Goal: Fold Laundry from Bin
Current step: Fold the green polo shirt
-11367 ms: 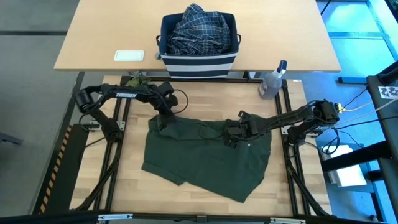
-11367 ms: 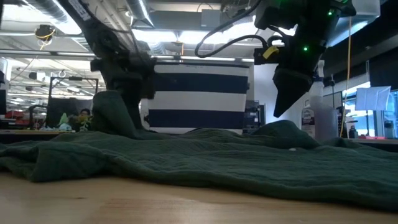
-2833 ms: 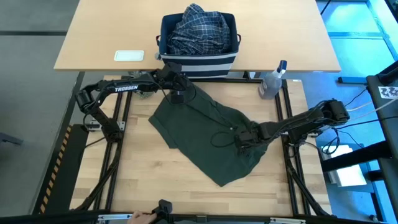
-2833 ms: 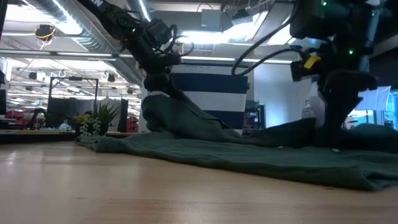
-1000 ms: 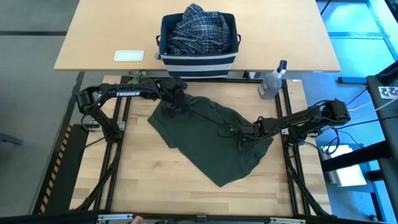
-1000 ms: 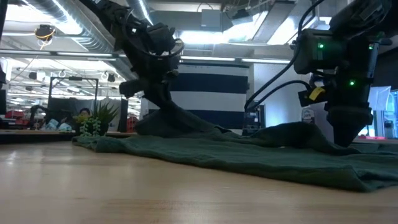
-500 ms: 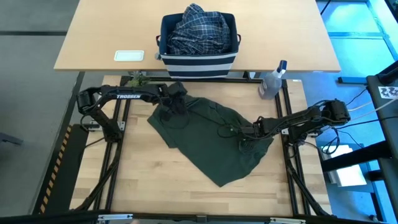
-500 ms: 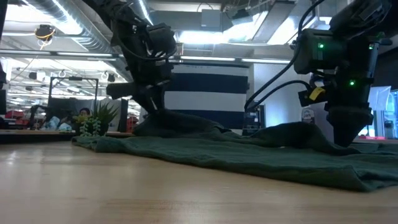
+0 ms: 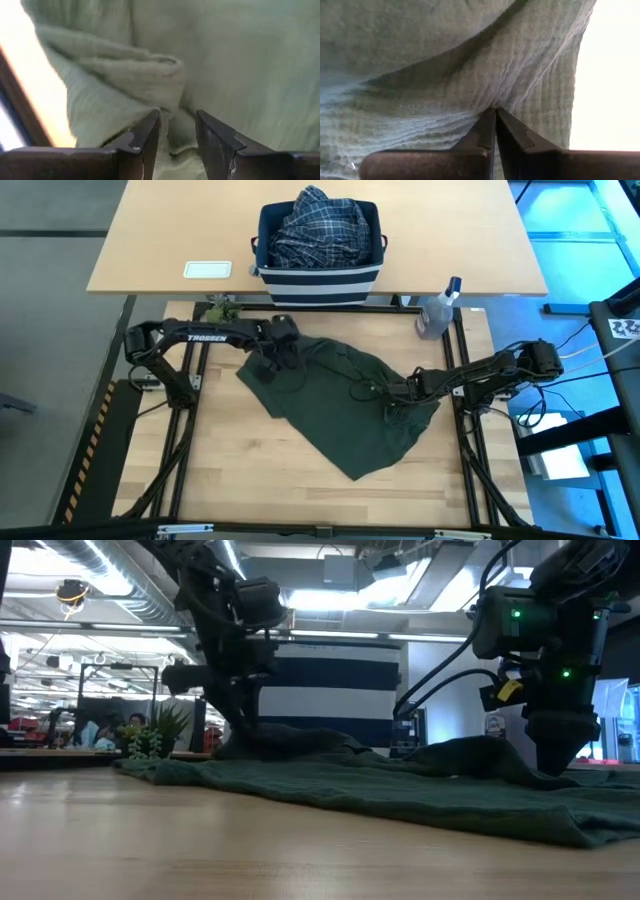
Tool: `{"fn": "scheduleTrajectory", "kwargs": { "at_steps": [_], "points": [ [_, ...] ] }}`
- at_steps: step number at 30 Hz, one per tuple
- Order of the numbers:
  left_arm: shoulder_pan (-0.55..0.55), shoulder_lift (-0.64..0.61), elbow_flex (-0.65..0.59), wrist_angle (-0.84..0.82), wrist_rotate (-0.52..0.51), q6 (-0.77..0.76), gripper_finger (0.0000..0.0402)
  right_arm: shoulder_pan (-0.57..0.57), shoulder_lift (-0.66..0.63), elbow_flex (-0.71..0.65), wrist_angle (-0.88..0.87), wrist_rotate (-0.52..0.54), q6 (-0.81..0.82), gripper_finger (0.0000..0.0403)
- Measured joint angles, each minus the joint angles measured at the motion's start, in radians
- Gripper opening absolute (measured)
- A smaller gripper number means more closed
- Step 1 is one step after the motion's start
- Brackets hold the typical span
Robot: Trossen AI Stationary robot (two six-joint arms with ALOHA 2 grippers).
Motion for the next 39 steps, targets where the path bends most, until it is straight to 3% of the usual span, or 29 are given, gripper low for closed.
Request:
{"fn": "scheduleTrajectory", "kwargs": {
  "at_steps": [5,9,15,19,25,33,39],
  "points": [
    [-0.04,0.0,0.0,0.004,-0.001,-0.025,0.0122,0.0,0.0,0.0,0.001,0.005,-0.006,0.0017],
    [-0.051,0.0,0.0,0.015,-0.06,-0.032,0.0122,0.0,0.001,-0.001,0.003,0.007,-0.022,0.0017],
    [0.012,0.0,0.0,0.077,-0.111,-0.047,0.0122,0.002,0.001,-0.001,0.003,0.004,-0.022,0.0017],
    [0.079,0.0,0.0,0.174,-0.066,-0.075,0.0122,0.002,0.0,-0.001,0.004,-0.012,-0.022,0.0017],
    [0.118,0.0,0.0,0.215,0.176,-0.172,0.0122,0.002,0.0,-0.001,0.003,-0.023,-0.021,0.0017],
    [0.038,0.031,0.0,0.397,0.165,-0.504,0.0121,0.002,0.001,0.001,0.003,-0.016,-0.021,0.0017],
    [-0.007,0.103,0.0,0.494,0.091,-0.534,0.0121,0.002,0.003,0.022,0.033,-0.028,-0.024,0.0017]
  ]
}}
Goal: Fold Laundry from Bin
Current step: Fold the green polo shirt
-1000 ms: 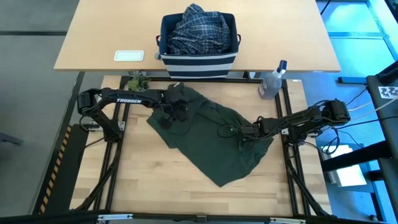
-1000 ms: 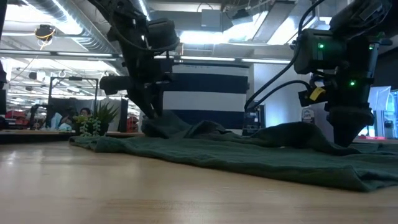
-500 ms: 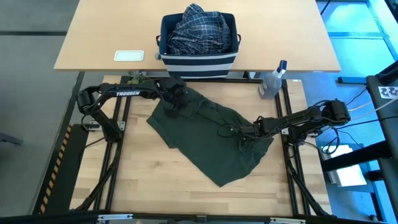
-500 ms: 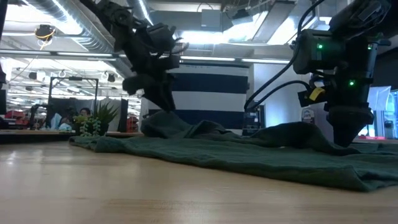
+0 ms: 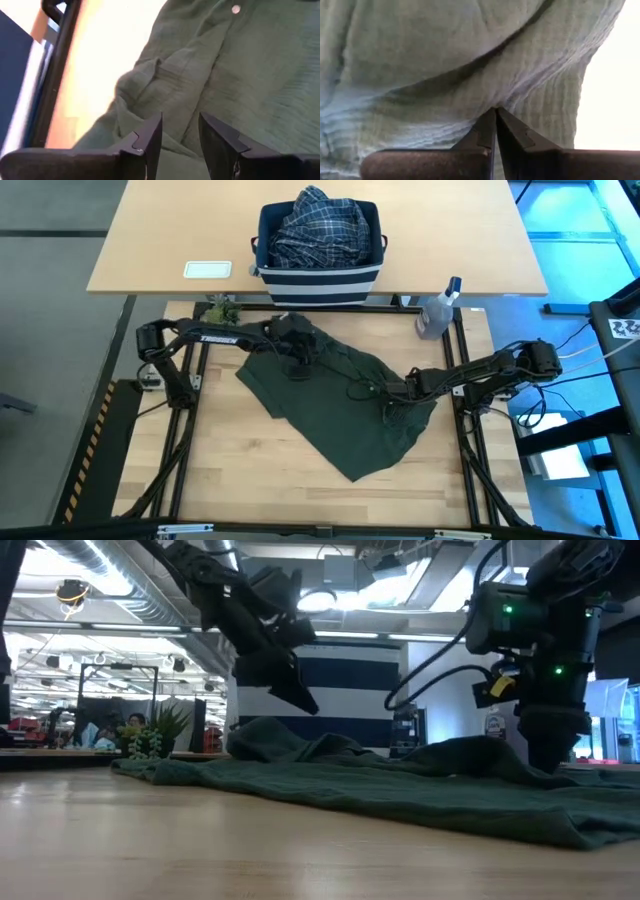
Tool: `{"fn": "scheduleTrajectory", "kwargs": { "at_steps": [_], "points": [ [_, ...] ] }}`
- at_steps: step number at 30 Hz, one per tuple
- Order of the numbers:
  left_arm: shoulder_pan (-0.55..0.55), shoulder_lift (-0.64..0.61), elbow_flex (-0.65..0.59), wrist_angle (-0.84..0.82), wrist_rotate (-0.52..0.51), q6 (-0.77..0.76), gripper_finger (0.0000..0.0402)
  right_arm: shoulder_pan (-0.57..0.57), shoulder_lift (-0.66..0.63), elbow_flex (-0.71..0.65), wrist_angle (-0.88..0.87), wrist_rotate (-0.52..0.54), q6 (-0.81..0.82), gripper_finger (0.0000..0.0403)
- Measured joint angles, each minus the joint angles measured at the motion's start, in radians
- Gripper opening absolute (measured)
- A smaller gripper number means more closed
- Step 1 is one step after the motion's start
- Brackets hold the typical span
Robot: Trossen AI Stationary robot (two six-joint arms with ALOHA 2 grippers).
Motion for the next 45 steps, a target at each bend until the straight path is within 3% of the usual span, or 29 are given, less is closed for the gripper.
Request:
{"fn": "scheduleTrajectory", "kwargs": {
  "at_steps": [9,18,30,36,39,43,45],
  "points": [
    [0.0,0.106,0.0,0.02,-0.151,-0.126,0.0121,0.0,0.0,0.003,0.002,0.008,-0.001,0.0017],
    [-0.012,0.108,0.0,0.077,-0.26,-0.174,0.0122,0.0,-0.001,0.005,0.022,0.01,-0.002,0.0017],
    [0.002,0.121,0.0,0.031,-0.296,-0.262,0.0122,0.0,-0.002,0.006,0.022,0.017,-0.002,0.0017],
    [0.036,0.128,0.0,-0.026,-0.219,-0.294,0.012,0.0,-0.002,0.006,0.026,0.016,-0.002,0.0017],
    [0.031,0.128,0.0,-0.02,-0.208,-0.267,0.0099,0.0,-0.002,0.006,0.026,0.016,-0.002,0.0017],
    [0.014,0.128,0.0,-0.012,-0.183,-0.214,0.0025,0.0,-0.003,0.006,0.025,0.016,-0.002,0.0017],
    [0.014,0.128,0.0,-0.018,-0.142,-0.207,0.0008,0.0,-0.003,0.006,0.025,0.016,-0.003,0.0017]
  ]
}}
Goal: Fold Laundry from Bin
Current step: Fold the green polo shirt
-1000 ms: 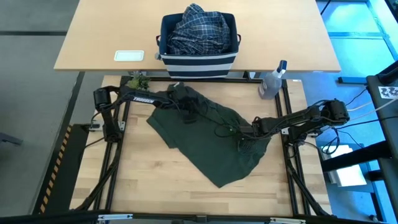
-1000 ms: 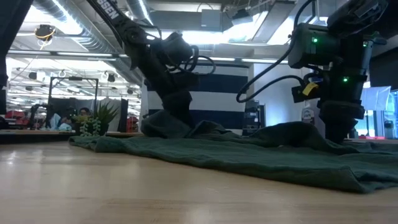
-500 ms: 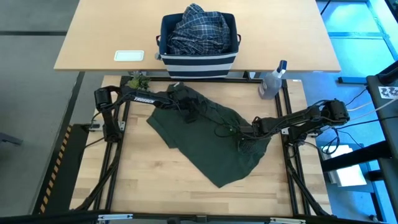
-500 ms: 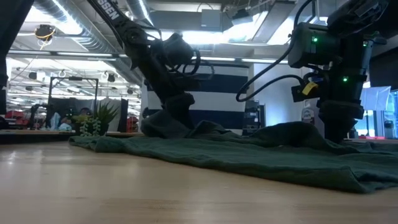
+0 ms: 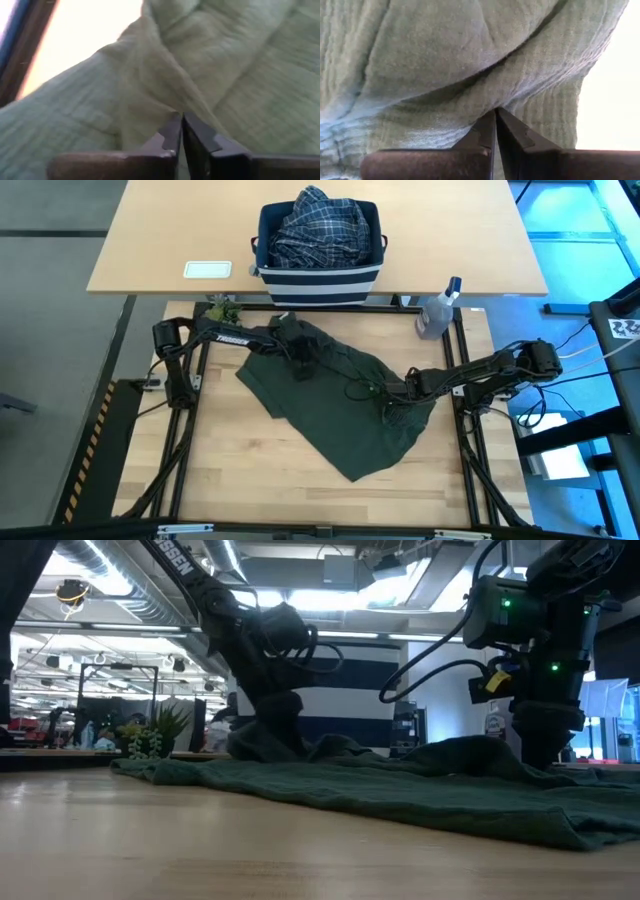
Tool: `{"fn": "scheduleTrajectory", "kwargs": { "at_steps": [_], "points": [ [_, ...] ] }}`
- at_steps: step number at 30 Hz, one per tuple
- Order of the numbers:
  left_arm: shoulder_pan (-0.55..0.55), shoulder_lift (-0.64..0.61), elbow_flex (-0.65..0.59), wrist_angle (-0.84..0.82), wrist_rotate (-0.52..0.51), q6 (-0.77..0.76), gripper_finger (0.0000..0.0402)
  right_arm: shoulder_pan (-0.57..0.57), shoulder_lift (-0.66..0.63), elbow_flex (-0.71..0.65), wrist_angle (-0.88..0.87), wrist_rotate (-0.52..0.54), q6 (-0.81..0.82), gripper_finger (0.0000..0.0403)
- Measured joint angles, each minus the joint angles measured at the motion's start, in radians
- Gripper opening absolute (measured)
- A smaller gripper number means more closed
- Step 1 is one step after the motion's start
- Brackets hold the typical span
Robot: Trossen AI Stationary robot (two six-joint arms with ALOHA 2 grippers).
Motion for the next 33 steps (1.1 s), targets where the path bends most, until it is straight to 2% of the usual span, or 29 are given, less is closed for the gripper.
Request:
{"fn": "scheduleTrajectory", "kwargs": {
  "at_steps": [4,8,12,16,20,26,31,33],
  "points": [
    [0.002,-0.003,0.0,-0.081,0.082,0.042,0.0001,0.0,0.0,0.0,-0.014,0.0,-0.018,0.0017],
    [0.0,-0.016,0.001,-0.287,0.127,0.094,0.0001,0.0,0.0,0.0,-0.042,0.0,-0.018,0.0017],
    [0.0,-0.021,0.005,-0.464,0.081,0.092,0.0001,0.0,0.0,0.0,-0.042,0.004,-0.018,0.0017],
    [-0.012,-0.035,0.003,-0.518,0.034,0.077,0.0,0.0,0.0,0.0,-0.041,0.021,-0.018,0.0017],
    [-0.035,-0.092,-0.001,-0.53,-0.035,0.089,0.0,0.0,0.0,0.0,-0.041,0.024,-0.016,0.0017],
    [-0.067,-0.231,-0.001,-0.504,-0.045,0.097,0.0,0.0,0.0,0.0,-0.048,0.015,-0.014,0.0017],
    [-0.088,-0.296,0.0,-0.318,-0.044,-0.019,0.0003,0.0,-0.001,0.0,-0.046,0.02,-0.013,0.0017],
    [-0.095,-0.295,0.0,-0.249,-0.034,-0.01,0.0011,0.0,-0.001,0.0,-0.034,0.027,-0.013,0.0017]
  ]
}}
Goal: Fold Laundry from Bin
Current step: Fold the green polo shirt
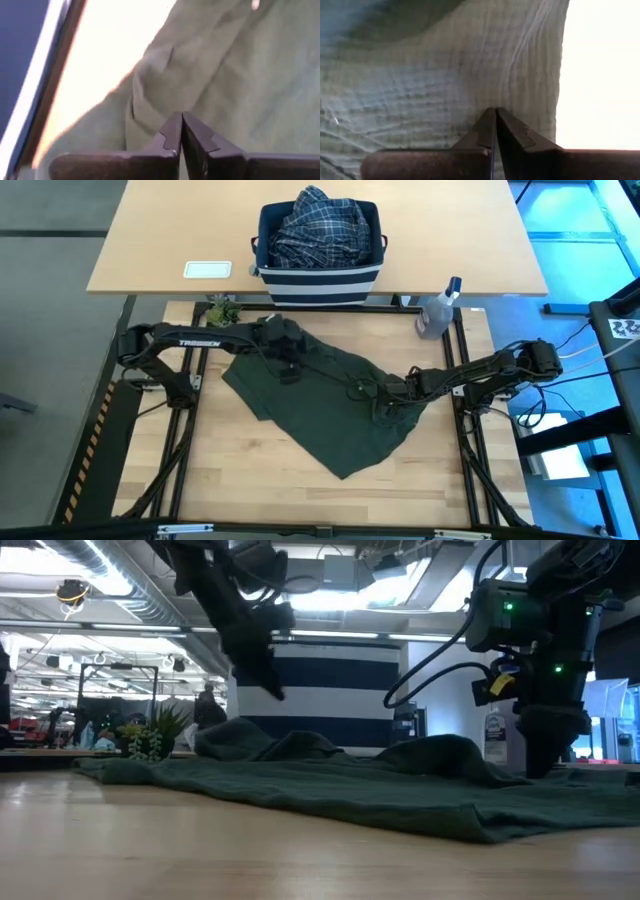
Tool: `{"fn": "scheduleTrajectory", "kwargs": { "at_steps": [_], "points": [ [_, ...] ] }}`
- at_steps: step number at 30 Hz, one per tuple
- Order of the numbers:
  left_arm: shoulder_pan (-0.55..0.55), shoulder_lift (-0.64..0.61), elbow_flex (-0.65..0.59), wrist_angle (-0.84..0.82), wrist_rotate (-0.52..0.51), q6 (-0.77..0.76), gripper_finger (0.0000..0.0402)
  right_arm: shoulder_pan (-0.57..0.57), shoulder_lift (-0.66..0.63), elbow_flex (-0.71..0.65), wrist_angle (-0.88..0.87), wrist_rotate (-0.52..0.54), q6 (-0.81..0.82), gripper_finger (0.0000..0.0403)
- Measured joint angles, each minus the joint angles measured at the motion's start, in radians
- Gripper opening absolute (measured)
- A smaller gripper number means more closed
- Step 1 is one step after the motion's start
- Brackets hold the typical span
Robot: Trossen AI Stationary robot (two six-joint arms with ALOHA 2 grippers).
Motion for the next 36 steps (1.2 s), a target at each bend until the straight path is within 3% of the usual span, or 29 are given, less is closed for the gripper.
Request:
{"fn": "scheduleTrajectory", "kwargs": {
  "at_steps": [8,16,22,27,34,36],
  "points": [
    [0.0,0.124,0.0,0.19,-0.001,0.027,0.0105,0.0,0.0,-0.001,0.005,0.001,0.0,0.0017],
    [0.033,0.216,0.0,0.271,-0.185,0.029,0.0214,0.0,0.0,-0.001,0.018,0.0,0.0,0.0017],
    [0.061,0.264,0.0,0.273,-0.118,0.022,0.0243,0.0,0.0,-0.001,0.022,-0.001,0.0,0.0017],
    [0.054,0.276,0.001,0.276,-0.132,0.027,0.0208,0.0,0.0,-0.001,0.023,-0.001,0.0,0.0017],
    [0.003,0.264,0.002,0.27,-0.132,0.185,0.0031,0.0,0.0,-0.002,0.021,-0.001,0.0,0.0017],
    [-0.008,0.264,0.002,0.254,-0.131,0.208,0.0012,0.0,0.0,-0.002,0.021,-0.001,0.0,0.0017]
  ]
}}
